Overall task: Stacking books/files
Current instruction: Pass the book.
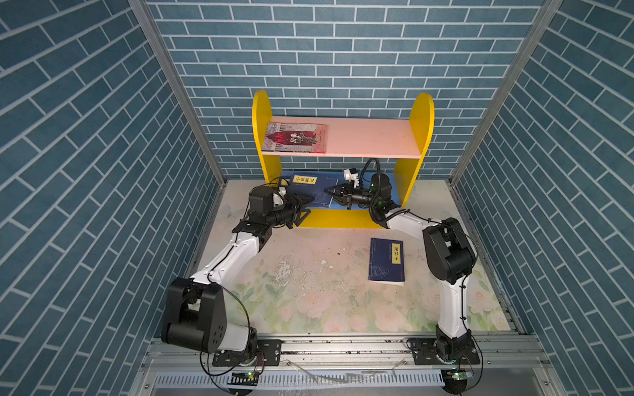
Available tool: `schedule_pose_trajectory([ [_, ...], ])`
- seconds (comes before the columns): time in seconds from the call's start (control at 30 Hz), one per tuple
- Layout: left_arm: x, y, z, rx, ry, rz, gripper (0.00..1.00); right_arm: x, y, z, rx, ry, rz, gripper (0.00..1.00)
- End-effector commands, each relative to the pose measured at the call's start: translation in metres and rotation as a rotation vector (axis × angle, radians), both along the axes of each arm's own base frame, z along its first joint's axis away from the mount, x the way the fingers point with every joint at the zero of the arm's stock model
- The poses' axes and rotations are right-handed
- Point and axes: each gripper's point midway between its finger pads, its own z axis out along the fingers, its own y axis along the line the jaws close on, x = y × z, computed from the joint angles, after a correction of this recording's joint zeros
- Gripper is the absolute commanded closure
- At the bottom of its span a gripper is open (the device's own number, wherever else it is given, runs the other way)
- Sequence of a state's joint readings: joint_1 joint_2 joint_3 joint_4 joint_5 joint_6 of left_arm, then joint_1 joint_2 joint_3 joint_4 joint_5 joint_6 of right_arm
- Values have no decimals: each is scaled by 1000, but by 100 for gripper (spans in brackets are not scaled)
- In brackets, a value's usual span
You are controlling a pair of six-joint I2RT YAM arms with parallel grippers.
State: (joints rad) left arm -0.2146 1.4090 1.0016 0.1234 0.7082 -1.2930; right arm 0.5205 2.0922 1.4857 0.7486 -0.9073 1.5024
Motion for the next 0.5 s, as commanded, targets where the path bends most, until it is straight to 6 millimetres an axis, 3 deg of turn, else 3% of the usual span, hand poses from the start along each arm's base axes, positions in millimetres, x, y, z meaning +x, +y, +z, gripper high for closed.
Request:
schedule_pose_trajectory([
  [0.0, -12, 6, -2, 42, 12, 5, 40, 8, -4, 22, 82, -26, -20, 89],
  [0.17, -14, 13, -9, 75, 6, 21, 35, 11, -7, 21, 85, -11, -35, 90],
  [0.47, 14, 8, 2, 36, -65, 42, 30, 14, -8, 24, 164, 31, -34, 89],
])
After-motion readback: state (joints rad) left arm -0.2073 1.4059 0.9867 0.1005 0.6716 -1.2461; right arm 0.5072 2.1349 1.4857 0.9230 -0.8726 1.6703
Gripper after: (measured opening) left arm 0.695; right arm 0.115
